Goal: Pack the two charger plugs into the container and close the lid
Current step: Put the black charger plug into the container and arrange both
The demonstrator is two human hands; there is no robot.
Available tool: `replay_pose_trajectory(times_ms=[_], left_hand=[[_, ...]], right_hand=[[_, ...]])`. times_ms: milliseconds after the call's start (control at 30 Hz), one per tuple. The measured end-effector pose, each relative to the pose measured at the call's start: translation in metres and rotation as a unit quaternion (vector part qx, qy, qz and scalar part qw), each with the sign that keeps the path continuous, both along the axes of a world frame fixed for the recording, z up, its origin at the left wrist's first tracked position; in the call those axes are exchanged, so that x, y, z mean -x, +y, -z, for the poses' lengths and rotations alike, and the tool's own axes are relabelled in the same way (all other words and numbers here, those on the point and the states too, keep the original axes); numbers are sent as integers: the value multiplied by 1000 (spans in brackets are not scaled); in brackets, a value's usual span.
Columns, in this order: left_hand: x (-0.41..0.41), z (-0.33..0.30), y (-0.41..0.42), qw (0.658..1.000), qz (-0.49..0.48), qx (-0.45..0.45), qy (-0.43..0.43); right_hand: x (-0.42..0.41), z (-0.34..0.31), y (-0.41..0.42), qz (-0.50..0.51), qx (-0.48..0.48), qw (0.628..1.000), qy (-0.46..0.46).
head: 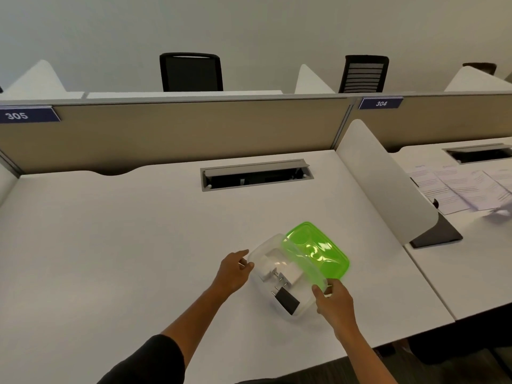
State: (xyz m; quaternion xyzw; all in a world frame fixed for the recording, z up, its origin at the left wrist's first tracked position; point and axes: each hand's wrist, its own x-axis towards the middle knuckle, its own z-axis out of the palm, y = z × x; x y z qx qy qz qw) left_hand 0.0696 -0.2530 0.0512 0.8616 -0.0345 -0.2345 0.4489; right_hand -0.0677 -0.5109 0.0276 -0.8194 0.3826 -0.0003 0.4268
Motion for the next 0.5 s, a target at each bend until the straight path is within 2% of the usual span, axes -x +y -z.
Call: replay_pose_trajectory(times_ms=[267,500], left_hand=[[0,0,5,999,-30,17,24],[18,3,53,990,-128,54,38]], right_hand=[[-10,-5,4,-4,-31,999,-24],[-50,-19,33,-78,-17,996,-35]])
